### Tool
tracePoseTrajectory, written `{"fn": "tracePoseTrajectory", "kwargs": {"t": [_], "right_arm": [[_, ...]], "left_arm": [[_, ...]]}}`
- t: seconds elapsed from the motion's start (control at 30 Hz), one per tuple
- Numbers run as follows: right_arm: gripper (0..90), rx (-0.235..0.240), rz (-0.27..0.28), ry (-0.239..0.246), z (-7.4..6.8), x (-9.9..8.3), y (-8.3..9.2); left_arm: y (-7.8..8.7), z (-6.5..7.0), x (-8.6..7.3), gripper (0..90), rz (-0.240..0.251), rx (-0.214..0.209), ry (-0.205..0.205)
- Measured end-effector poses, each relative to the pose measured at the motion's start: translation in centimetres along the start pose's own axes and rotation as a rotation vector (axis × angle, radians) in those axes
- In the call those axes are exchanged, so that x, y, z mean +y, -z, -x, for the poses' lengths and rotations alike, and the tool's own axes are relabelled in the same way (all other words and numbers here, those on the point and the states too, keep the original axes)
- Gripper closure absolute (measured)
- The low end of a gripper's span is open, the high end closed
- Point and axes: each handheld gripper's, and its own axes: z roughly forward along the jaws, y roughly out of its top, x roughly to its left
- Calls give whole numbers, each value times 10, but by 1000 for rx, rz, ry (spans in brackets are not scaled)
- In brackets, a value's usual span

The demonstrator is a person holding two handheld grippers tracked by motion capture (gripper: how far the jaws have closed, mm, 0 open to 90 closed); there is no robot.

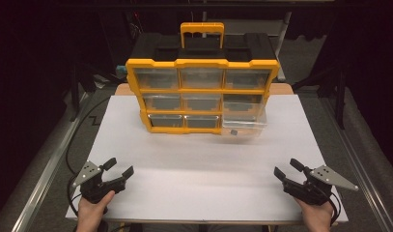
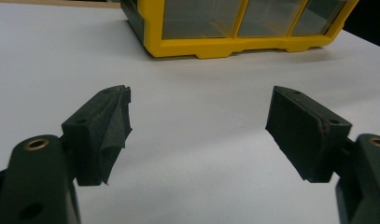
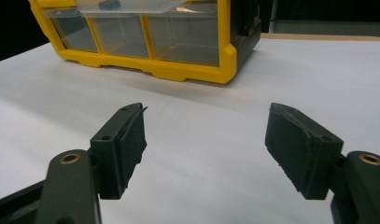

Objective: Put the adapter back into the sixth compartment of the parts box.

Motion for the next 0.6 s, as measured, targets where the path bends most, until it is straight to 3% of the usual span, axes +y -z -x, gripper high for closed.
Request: {"fn": "tracePoseTrajectory", "kwargs": {"t": [0.4,0.6], "right_arm": [[286,9,32,-14,-1,-13,11],[285,5,19,18,-4,-16,12]], "left_arm": [[1,0,0,228,3,-1,-4],[1,1,1,228,4,-2,-5]]}}
